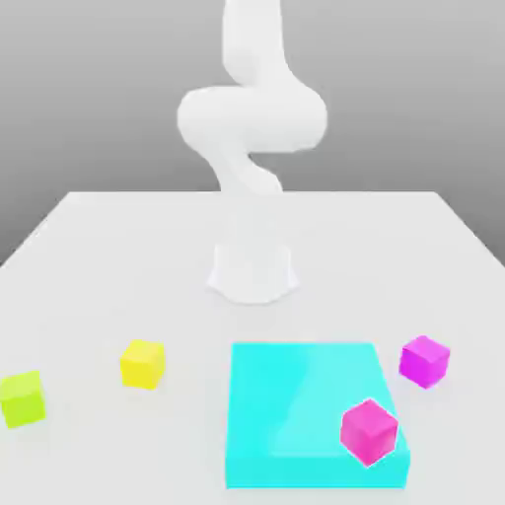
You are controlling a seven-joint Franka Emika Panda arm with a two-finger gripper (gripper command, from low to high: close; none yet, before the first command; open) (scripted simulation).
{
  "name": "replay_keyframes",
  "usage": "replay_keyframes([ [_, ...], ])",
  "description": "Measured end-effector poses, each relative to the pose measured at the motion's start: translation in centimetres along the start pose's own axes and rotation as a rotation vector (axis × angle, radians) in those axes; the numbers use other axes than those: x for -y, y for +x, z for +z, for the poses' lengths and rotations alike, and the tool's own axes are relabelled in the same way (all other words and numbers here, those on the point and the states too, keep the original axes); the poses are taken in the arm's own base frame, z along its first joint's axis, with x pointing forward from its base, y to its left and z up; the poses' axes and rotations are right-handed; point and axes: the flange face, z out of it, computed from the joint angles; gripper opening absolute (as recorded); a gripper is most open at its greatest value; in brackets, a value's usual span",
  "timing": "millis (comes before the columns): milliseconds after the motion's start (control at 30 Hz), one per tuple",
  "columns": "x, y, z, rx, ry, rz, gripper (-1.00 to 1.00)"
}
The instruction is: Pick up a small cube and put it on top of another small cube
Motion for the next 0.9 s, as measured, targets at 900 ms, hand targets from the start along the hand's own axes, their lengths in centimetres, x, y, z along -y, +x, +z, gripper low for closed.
replay_keyframes([
  [900, -38.1, -15.6, 29.6, 0.443, -0.560, 0.152, 0.00],
])
